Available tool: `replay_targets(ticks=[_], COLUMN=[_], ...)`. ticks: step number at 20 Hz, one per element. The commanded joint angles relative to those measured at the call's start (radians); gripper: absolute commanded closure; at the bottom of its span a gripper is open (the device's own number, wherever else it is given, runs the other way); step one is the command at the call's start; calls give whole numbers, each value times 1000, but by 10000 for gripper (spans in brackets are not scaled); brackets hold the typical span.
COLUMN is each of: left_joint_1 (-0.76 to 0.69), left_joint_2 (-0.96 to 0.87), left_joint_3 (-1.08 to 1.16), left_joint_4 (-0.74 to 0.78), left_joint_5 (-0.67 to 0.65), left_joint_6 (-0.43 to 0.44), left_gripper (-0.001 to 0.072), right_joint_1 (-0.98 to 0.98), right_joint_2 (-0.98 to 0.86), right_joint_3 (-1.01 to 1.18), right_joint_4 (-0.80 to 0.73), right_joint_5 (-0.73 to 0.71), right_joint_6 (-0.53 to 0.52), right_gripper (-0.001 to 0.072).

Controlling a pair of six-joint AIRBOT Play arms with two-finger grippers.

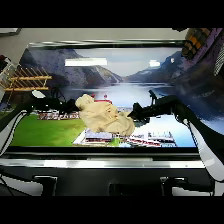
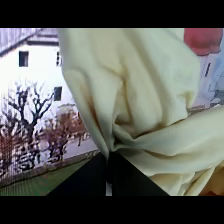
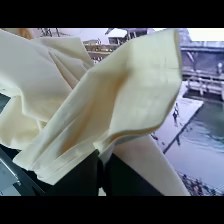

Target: Fold the clothes and pants, and hang the long-sleeved shirts on hangers.

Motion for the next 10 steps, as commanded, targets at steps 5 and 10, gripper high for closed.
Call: replay_targets(ticks=[5, 10], left_joint_1=[52, 113], left_joint_2=[153, 405], left_joint_3=[187, 436], left_joint_4=[40, 274], left_joint_5=[-83, -148], left_joint_6=[11, -166], left_gripper=[692, 691], right_joint_1=[1, 1], right_joint_2=[275, 613], right_joint_3=[61, 254], right_joint_4=[-245, -608], right_joint_5=[31, 68], right_joint_6=[-3, 65], right_gripper=[687, 688])
